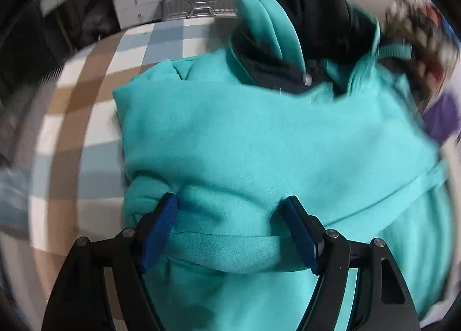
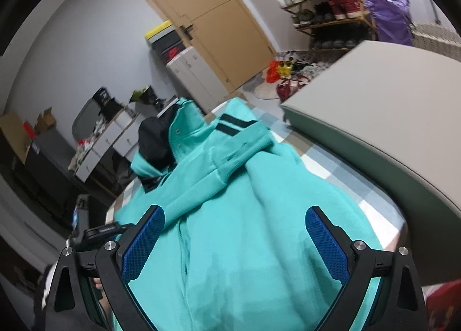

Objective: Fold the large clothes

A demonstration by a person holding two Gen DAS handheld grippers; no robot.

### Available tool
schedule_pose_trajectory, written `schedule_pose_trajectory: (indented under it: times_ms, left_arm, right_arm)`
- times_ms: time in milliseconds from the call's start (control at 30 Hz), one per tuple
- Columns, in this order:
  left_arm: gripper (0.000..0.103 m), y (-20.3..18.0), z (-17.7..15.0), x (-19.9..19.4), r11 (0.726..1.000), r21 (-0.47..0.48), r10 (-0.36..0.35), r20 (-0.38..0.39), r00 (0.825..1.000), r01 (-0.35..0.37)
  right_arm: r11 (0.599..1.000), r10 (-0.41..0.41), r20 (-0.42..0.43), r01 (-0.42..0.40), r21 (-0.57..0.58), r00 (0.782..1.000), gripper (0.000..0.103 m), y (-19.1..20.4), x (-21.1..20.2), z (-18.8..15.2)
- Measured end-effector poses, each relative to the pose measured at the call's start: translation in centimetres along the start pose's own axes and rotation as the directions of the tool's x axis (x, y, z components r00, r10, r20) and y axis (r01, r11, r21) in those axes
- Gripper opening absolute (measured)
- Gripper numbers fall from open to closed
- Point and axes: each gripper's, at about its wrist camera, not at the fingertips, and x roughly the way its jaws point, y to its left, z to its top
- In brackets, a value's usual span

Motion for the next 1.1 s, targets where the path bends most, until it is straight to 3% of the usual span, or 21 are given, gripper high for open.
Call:
schedule_pose_trajectory:
  times_ms: [33, 100, 133, 200, 233, 267, 333, 400, 467, 567, 633, 700, 733, 767, 833, 867, 1033, 1100]
  left_arm:
    - [0.071, -0.8, -0.1, -0.3, 0.998, 0.044, 0.04, -0.004, 0.999, -0.04]
    - [0.071, -0.9, -0.1, -1.4, 0.998, 0.044, 0.038, -0.004, 0.999, -0.038]
    - [0.071, -0.8, 0.0, -2.0, 0.999, 0.032, 0.017, 0.004, 1.0, -0.017]
    - [0.071, -0.5, 0.2, -4.6, 0.992, -0.012, -0.122, 0.054, 0.991, 0.122]
    - [0.071, -0.6, 0.3, -5.1, 0.988, -0.014, -0.155, 0.068, 0.986, 0.157]
    - [0.071, -0.9, 0.4, -5.8, 0.984, -0.003, -0.177, 0.082, 0.981, 0.178]
    - [0.071, -1.6, 0.6, -5.3, 0.991, 0.033, -0.134, 0.054, 0.99, 0.132]
    - [0.071, -1.9, 0.4, -3.0, 0.989, 0.035, -0.142, -0.033, 0.989, 0.143]
    - [0.071, -1.4, -0.3, -0.5, 0.99, 0.001, -0.137, -0.089, 0.986, 0.138]
    - [0.071, -0.6, -0.9, 0.5, 0.985, -0.033, -0.172, -0.066, 0.983, 0.171]
    - [0.071, -0.6, -1.1, 0.5, 0.984, -0.038, -0.176, -0.053, 0.983, 0.174]
    - [0.072, -0.8, -1.3, 0.6, 0.985, -0.036, -0.17, -0.043, 0.985, 0.168]
    - [0.072, -0.8, -1.4, 0.6, 0.986, -0.037, -0.167, -0.041, 0.985, 0.165]
    - [0.072, -0.8, -1.4, 0.5, 0.985, -0.05, -0.165, -0.033, 0.986, 0.163]
    - [0.072, -0.9, -1.7, -0.1, 0.985, -0.069, -0.159, -0.023, 0.987, 0.157]
    - [0.072, -0.8, -1.6, -0.4, 0.985, -0.074, -0.155, -0.018, 0.988, 0.154]
    - [0.072, -0.8, -2.5, -2.9, 0.973, -0.117, -0.195, 0.035, 0.98, 0.198]
    - [0.072, -0.6, -3.1, -4.0, 0.966, -0.151, -0.201, 0.071, 0.977, 0.21]
  right_arm:
    - [1.0, 0.004, -0.017, -0.004, -0.029, 1.0, 0.099, 0.7, 0.3, 0.1]
    - [0.995, 0.031, -0.043, -0.035, -0.096, 0.999, 0.099, 2.2, 0.6, 0.8]
    - [0.991, 0.044, -0.053, -0.051, -0.126, 0.998, 0.099, 2.9, 0.8, 1.2]
    - [0.972, 0.052, -0.067, -0.066, -0.226, 0.996, 0.099, 5.0, 1.7, 3.0]
    - [0.962, 0.045, -0.066, -0.061, -0.266, 0.997, 0.099, 6.1, 2.3, 3.8]
    - [0.952, 0.035, -0.065, -0.053, -0.302, 0.997, 0.099, 7.0, 3.1, 4.6]
    - [0.917, 0.019, -0.137, -0.072, -0.393, 0.99, 0.099, 9.3, 6.3, 5.7]
    - [0.883, -0.017, -0.236, -0.096, -0.46, 0.972, 0.098, 11.4, 10.5, 6.1]
    - [0.854, -0.067, -0.322, -0.113, -0.508, 0.944, 0.082, 12.7, 15.0, 5.7]
    - [0.848, -0.168, -0.411, -0.081, -0.524, 0.896, 0.071, 12.6, 21.3, 5.0]
    - [0.848, -0.205, -0.43, -0.059, -0.526, 0.88, 0.07, 11.9, 23.6, 4.7]
    - [0.852, -0.238, -0.479, -0.055, -0.52, 0.845, 0.071, 10.9, 26.1, 3.8]
    - [0.833, -0.27, -0.479, -0.047, -0.551, 0.835, 0.073, 10.8, 27.0, 3.0]
    - [0.803, -0.276, -0.443, -0.049, -0.593, 0.853, 0.074, 11.3, 26.8, 2.6]
    - [0.771, -0.296, -0.429, -0.051, -0.634, 0.854, 0.073, 11.8, 26.5, 2.2]
    - [0.782, -0.274, -0.436, -0.065, -0.62, 0.857, 0.07, 11.6, 26.0, 2.6]
    - [0.935, -0.052, -0.44, -0.111, -0.336, 0.896, 0.073, 6.9, 20.1, 7.1]
    - [0.956, -0.012, -0.426, -0.115, -0.27, 0.905, 0.076, 4.8, 18.1, 8.1]
